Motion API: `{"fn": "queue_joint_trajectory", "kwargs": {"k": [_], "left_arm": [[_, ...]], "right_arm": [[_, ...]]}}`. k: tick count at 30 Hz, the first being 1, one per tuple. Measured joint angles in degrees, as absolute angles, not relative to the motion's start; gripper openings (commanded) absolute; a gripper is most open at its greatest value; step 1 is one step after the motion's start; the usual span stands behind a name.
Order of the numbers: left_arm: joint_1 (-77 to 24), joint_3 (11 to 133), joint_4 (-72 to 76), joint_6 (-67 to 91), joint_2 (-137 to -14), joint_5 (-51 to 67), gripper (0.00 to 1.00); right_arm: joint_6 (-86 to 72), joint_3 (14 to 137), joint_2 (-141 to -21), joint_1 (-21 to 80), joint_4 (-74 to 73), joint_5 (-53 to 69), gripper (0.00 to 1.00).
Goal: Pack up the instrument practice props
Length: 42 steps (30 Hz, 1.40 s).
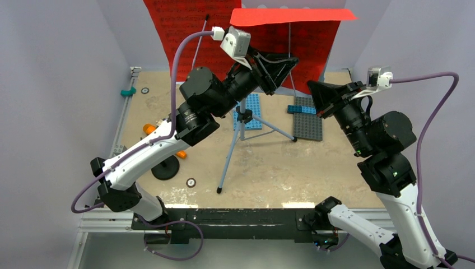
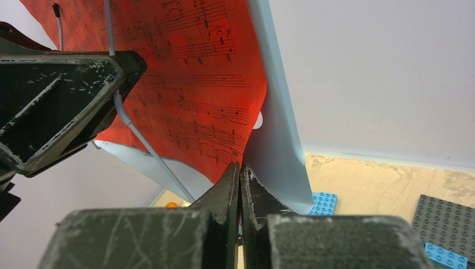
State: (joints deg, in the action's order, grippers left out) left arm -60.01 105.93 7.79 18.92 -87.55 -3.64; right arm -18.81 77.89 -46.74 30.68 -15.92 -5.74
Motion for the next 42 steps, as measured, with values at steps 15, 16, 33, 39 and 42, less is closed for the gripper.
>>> {"fn": "queue_joint_trajectory", "kwargs": {"k": [15,16,33,39,42], "left_arm": [[-60.01,107.57,7.62,18.96,-88.62,-4.51,0.33],[-60.01,107.57,7.62,18.96,-88.62,-4.58,0.3],[-60.03,108.14,7.27,18.92,-88.82,-3.95,0.0],[-60.03,106.5,7.81,18.83,-87.48,-3.79,0.0],[-60.01,106.17,7.94,18.44,-87.26,-3.84,0.0]], "right_arm": [[-18.83,77.89,-46.7,30.68,-15.97,-4.95,0.0],[-18.83,77.89,-46.7,30.68,-15.97,-4.95,0.0],[-18.57,77.89,-45.76,30.68,-16.56,-5.04,0.0],[-16.71,77.87,-43.46,30.68,-17.8,-6.44,0.0],[-15.66,77.84,-41.08,30.68,-19.03,-7.07,0.0]]}}
